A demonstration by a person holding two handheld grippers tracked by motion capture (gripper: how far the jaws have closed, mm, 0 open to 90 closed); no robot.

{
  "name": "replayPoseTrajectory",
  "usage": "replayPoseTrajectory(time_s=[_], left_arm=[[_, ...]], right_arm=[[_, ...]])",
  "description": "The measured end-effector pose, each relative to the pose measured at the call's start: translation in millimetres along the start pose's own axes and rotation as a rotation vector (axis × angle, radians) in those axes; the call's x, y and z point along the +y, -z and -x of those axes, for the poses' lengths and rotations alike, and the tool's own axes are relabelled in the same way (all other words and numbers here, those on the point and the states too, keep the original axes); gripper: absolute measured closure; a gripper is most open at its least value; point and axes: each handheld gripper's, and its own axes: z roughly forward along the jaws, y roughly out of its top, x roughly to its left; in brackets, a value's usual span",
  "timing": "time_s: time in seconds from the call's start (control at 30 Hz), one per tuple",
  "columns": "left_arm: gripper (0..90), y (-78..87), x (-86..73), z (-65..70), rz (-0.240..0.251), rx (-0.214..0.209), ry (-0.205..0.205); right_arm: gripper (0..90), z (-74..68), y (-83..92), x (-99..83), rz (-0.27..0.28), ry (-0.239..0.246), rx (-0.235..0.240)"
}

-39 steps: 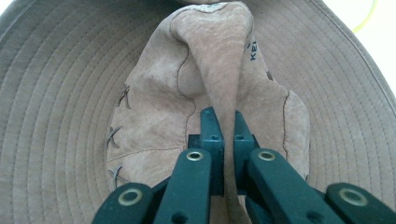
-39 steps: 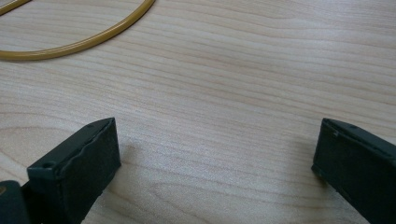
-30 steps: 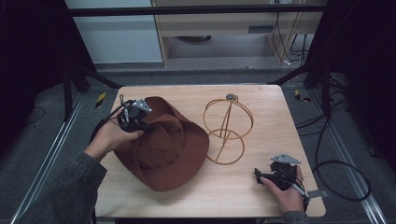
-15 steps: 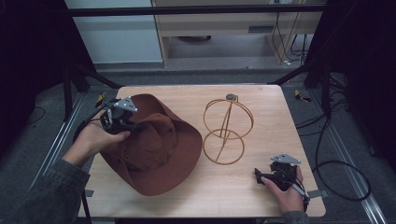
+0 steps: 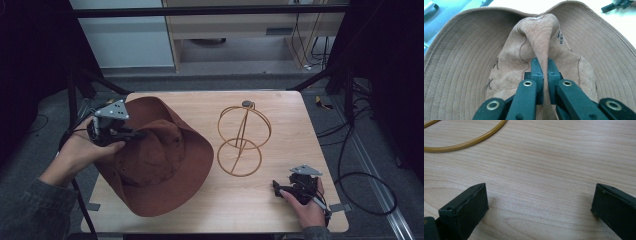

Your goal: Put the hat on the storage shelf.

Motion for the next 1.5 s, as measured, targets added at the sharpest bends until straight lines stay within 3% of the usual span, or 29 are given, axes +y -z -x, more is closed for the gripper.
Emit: replayPoseTrajectory(time_s=[0.33, 0.47, 0.73, 0.83, 1.0, 1.3, 1.33, 1.5], left_arm=[[88.0, 18.6, 15.5, 1.6, 0.030, 0.006, -0.019], [88.1, 23.0, 27.6, 2.4, 0.063, -0.005, -0.037], [88.1, 32.5, 57.3, 5.4, 0.125, 0.015, -0.058], [88.1, 31.1, 65.1, 6.9, 0.133, 0.016, -0.062], [88.2, 20.8, 92.3, 12.6, 0.141, 0.009, -0.092], [88.3, 6.0, 122.2, 20.7, 0.127, 0.011, -0.124], [88.3, 0.3, 132.9, 21.9, 0.123, 0.016, -0.133], [88.4, -9.9, 150.8, 21.8, 0.109, 0.016, -0.151]], right_arm=[[0.7, -0.8, 0.0, 0.0, -0.001, -0.008, 0.000], [0.7, -0.9, 0.0, 0.0, -0.001, -0.008, -0.001], [0.7, -0.9, 0.0, 0.1, -0.003, -0.007, -0.004], [0.7, -0.9, 0.0, 0.1, -0.003, -0.008, -0.003], [0.7, -0.9, 0.0, 0.1, -0.003, -0.007, -0.003], [0.7, -0.9, 0.2, 0.1, -0.005, -0.007, -0.001], [0.7, -0.9, 0.2, 0.1, -0.005, -0.007, -0.001], [0.7, -1.0, 0.0, 0.1, -0.004, -0.009, -0.003]])
